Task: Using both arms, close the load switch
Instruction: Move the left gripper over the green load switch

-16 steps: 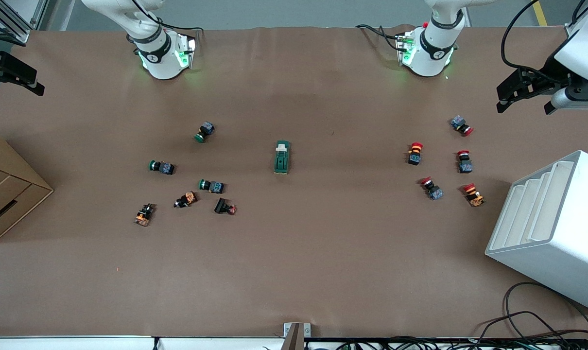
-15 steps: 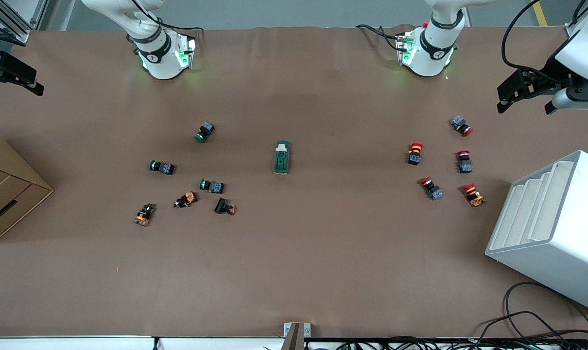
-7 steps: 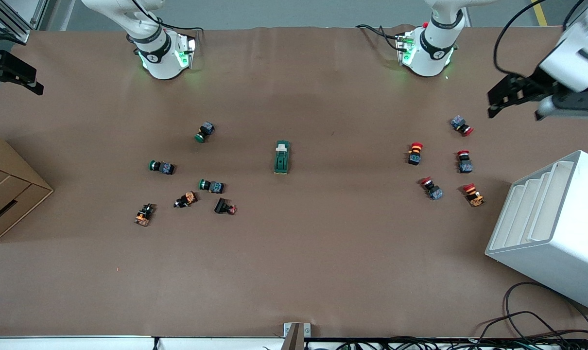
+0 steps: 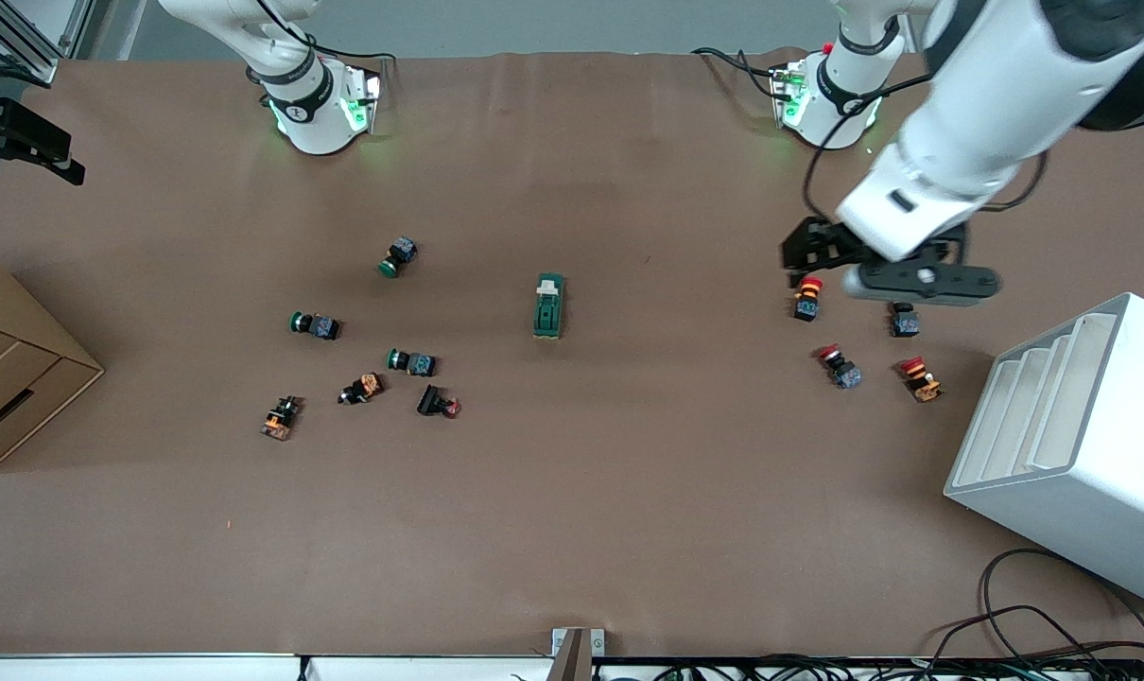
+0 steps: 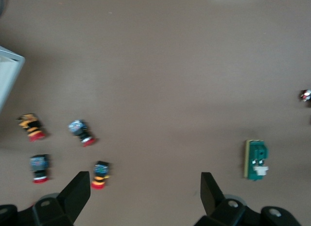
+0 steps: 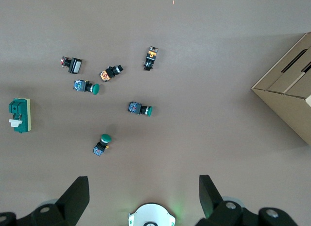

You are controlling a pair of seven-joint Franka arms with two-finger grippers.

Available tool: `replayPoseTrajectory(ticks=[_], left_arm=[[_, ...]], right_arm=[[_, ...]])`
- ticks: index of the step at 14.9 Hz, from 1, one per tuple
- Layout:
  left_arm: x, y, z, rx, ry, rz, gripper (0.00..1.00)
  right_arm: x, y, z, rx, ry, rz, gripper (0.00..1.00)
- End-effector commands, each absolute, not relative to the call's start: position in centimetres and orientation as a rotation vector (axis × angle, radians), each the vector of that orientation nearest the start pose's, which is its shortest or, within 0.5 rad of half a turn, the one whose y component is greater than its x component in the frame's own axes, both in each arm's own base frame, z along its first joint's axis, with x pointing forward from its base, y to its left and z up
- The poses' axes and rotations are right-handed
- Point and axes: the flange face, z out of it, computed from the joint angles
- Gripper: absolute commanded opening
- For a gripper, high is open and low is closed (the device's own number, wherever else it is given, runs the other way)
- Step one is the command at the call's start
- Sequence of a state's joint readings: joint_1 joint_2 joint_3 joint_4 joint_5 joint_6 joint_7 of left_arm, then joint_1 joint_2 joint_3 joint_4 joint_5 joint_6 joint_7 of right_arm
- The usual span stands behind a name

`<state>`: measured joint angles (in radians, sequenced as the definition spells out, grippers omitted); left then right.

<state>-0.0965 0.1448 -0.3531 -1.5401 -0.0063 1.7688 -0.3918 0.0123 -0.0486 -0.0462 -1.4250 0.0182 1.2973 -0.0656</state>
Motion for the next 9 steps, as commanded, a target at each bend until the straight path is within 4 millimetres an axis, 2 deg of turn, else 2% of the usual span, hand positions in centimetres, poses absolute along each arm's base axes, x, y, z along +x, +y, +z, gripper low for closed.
replayPoseTrajectory(ticks=[1, 4, 6, 9], left_arm=[[55.9, -30.2, 55.4, -3.212, 0.012, -0.12, 1.0], [54.0, -37.6, 50.8, -3.149, -0.088, -0.156, 1.0], [52.2, -42.8, 47.0, -3.128, -0.207, -0.206, 1.0], [49.0, -49.2, 42.2, -3.106, -0.272, -0.315, 1.0]], right_arm=[[50.3, -1.6, 69.4, -3.112, -0.062, 0.129, 1.0], [50.3, -1.6, 69.4, -3.11, -0.065, 0.127, 1.0], [50.3, -1.5, 69.4, -3.092, -0.071, 0.124, 1.0], [50.3, -1.7, 69.4, -3.09, -0.072, 0.124, 1.0]])
